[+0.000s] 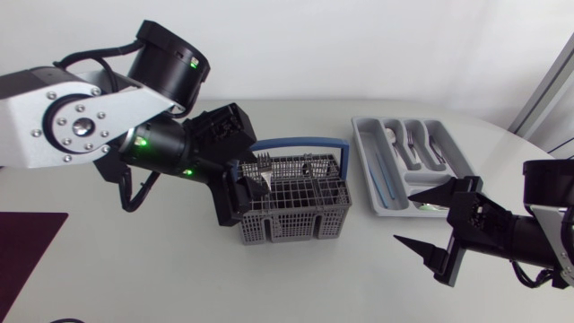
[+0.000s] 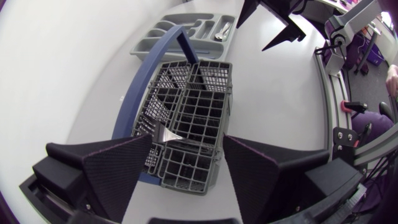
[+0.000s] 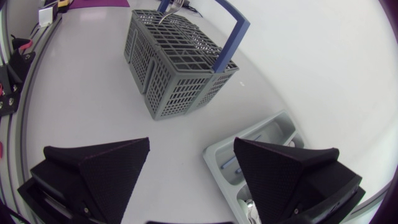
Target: Unload the cutlery basket into the drawer organizer.
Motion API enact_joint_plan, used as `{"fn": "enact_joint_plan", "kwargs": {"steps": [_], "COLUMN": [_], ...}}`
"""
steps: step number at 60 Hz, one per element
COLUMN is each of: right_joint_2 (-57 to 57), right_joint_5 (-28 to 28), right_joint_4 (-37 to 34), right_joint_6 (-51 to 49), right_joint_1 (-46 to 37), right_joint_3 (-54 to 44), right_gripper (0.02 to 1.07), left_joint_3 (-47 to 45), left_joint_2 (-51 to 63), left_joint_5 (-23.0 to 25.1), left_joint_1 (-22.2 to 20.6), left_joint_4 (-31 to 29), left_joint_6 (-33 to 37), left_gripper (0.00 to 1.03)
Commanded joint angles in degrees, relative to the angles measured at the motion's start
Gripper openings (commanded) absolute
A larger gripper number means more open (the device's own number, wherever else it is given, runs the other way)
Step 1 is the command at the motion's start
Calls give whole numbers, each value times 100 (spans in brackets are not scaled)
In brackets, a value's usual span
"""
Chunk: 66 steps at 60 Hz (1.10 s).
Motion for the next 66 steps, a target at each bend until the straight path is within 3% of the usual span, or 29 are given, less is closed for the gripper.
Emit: {"fn": "enact_joint_plan", "kwargs": {"steps": [1, 38, 48, 66], "right_joint_2": [-89, -203, -212, -212], "right_joint_5": [-66, -58, -58, -58], "right_joint_4": [-22, -22, -22, -13], "right_joint_6": [108, 108, 81, 55], "right_joint_1": [82, 179, 179, 187], "right_joint_3": [-141, -229, -246, -290], "right_gripper": [100, 100, 100, 100], "left_joint_3": [102, 242, 374, 401], "left_joint_2": [205, 495, 636, 803], "left_joint_5": [-105, -799, -808, -808], "left_joint_1": [-53, -237, -246, -290], "left_joint_4": [49, 507, 507, 621], "left_joint_6": [205, 548, 565, 565], "left_gripper": [93, 91, 81, 44]}}
